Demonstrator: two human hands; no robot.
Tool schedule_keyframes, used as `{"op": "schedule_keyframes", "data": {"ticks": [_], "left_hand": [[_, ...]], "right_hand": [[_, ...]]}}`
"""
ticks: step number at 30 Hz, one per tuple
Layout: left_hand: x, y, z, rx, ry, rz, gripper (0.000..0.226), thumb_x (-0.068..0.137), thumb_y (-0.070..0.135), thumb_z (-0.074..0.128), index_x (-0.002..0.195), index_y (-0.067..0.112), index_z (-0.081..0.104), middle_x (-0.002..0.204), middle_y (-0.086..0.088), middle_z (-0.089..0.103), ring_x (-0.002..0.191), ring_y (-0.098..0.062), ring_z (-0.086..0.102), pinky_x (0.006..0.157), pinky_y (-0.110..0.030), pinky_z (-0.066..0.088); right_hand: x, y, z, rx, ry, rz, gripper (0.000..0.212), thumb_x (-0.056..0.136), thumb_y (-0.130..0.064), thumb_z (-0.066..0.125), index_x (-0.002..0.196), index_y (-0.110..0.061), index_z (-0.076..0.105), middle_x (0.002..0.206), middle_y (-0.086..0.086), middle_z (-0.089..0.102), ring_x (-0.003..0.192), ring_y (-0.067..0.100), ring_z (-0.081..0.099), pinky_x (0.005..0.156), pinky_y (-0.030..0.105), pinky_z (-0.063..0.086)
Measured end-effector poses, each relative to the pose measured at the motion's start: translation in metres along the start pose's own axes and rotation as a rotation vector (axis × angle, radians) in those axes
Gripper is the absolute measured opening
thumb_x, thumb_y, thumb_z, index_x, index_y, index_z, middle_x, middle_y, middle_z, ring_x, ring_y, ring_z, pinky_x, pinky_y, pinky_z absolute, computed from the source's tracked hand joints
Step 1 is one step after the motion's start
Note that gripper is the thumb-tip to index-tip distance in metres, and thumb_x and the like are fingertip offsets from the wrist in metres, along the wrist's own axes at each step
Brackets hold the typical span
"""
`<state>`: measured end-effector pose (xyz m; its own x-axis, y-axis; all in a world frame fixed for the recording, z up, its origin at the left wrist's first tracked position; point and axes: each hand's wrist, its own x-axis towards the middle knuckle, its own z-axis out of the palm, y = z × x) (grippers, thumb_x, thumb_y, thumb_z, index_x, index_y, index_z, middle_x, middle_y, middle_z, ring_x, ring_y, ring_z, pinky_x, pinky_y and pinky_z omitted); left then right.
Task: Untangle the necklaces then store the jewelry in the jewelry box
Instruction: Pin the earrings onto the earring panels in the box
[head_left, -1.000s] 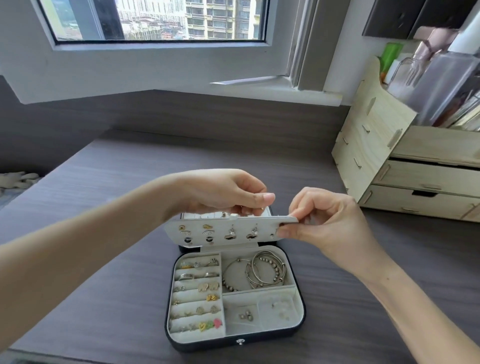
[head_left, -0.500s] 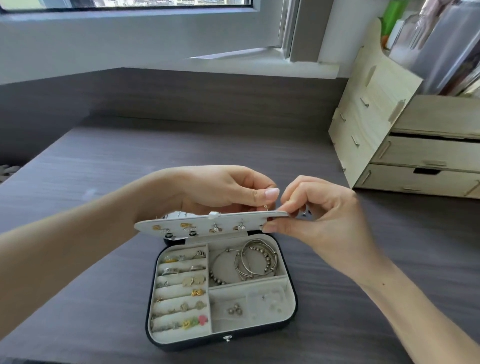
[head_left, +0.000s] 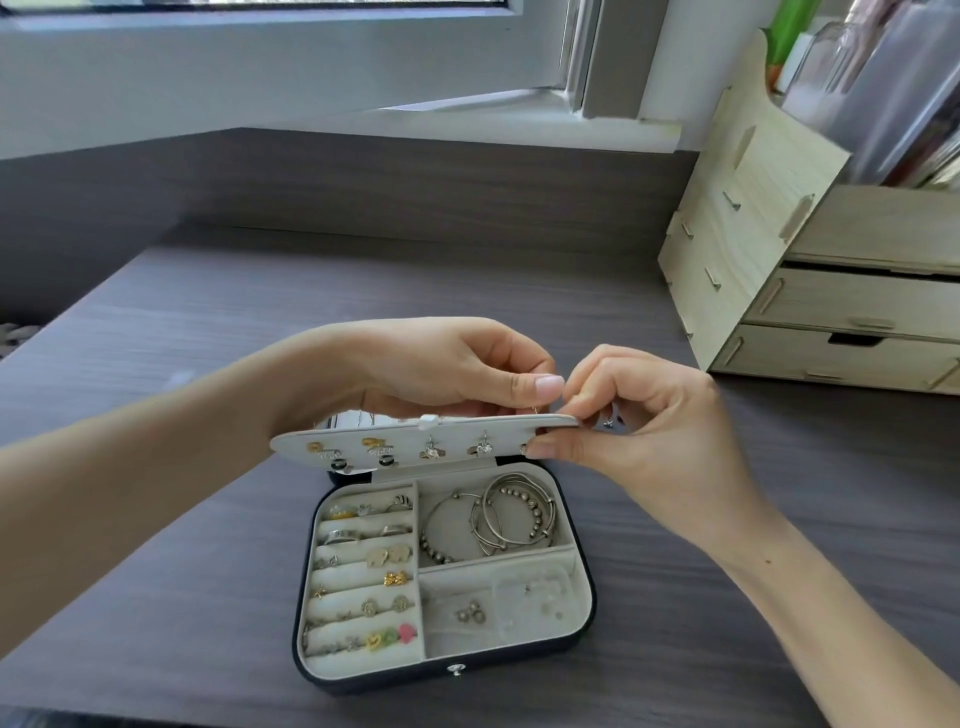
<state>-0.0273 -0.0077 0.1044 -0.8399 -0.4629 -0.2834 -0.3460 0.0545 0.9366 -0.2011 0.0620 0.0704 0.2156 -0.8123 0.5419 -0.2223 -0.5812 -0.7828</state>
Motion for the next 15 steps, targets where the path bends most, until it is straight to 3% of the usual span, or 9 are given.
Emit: {"op": "schedule_keyframes", "data": {"ticks": [5,9,15], "left_hand": [[-0.002,0.006,-0.001,0.216,0.068,0.032,0.037,0.087,0.037,0.055,0.078,0.001,0.057,0.070,-0.005,0.048,0.068,-0.017,0.043,0.065,-0.024,0.040],[-0.006,0.015,0.001,0.362,0.127,0.054,0.049,0.086,0.042,0.055,0.078,-0.006,0.053,0.064,-0.002,0.040,0.061,-0.012,0.035,0.056,-0.019,0.032],[-0.008,0.018,0.002,0.442,0.148,0.079,0.041,0.082,0.042,0.058,0.081,0.001,0.060,0.068,-0.016,0.045,0.063,-0.024,0.036,0.058,-0.036,0.029]], "right_hand": [[-0.001,0.001,0.000,-0.003,0.011,0.003,0.024,0.057,-0.032,0.082,0.065,-0.038,0.060,0.070,-0.011,0.060,0.062,0.015,0.052,0.058,0.026,0.041],[-0.001,0.002,0.001,0.029,0.023,0.014,0.024,0.056,-0.032,0.082,0.063,-0.038,0.060,0.069,-0.006,0.059,0.062,0.019,0.051,0.058,0.028,0.040],[-0.002,0.003,0.002,0.028,0.025,0.021,0.022,0.057,-0.031,0.082,0.063,-0.033,0.061,0.068,-0.009,0.058,0.062,0.015,0.050,0.058,0.026,0.041]]}}
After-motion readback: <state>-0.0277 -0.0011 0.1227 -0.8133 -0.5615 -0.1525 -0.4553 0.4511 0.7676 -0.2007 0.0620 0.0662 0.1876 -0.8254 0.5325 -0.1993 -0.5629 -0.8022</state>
